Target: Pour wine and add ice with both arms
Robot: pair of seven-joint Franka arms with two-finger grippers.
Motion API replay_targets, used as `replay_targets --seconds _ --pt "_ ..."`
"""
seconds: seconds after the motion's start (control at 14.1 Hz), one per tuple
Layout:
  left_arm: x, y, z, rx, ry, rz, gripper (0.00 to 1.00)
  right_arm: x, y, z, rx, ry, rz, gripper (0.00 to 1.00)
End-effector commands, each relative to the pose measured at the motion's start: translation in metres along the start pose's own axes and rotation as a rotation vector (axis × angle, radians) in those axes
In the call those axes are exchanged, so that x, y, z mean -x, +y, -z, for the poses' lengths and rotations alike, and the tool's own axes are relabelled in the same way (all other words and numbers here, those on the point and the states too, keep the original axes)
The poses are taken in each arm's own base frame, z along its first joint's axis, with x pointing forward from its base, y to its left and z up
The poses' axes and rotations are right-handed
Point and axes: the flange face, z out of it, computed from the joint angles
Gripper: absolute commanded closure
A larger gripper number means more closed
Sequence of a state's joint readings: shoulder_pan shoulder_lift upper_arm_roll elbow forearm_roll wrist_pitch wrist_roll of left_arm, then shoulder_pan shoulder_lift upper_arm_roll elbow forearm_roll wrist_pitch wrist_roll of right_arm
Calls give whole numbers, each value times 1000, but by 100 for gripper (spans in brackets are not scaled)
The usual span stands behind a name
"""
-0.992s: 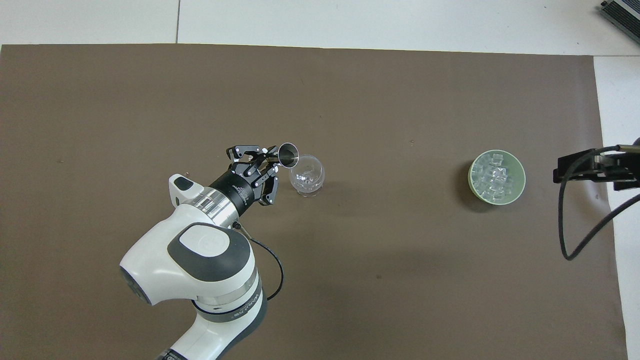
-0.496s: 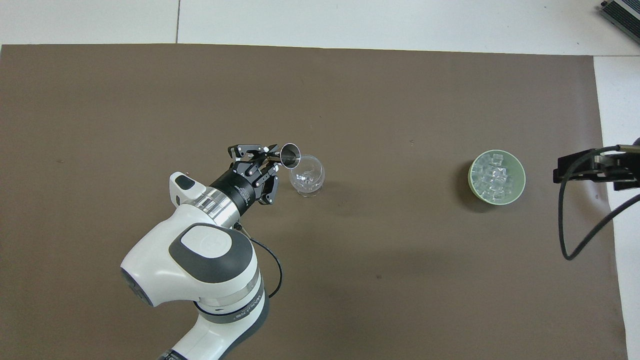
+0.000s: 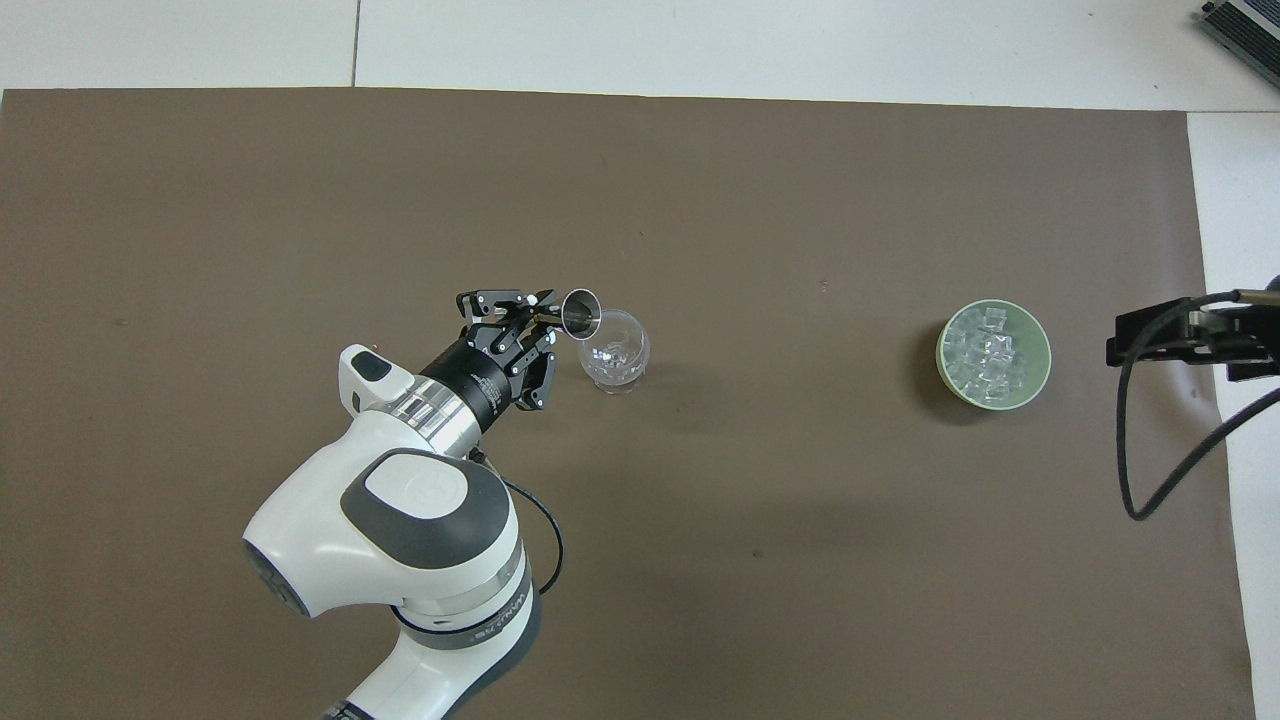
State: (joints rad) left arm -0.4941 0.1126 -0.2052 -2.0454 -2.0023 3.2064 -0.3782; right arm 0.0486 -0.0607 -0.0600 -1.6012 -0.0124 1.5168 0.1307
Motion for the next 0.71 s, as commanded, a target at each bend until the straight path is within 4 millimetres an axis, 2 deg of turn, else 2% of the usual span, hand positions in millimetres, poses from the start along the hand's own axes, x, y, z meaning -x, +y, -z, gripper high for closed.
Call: replay_targets --seconds 0.0,0.64 --pt "9 1 1 14 17 -43 100 8 -1 0 -18 -5 -12 0" --pt "14 -4 1 11 26 -140 100 8 -1 0 -18 -5 -12 0"
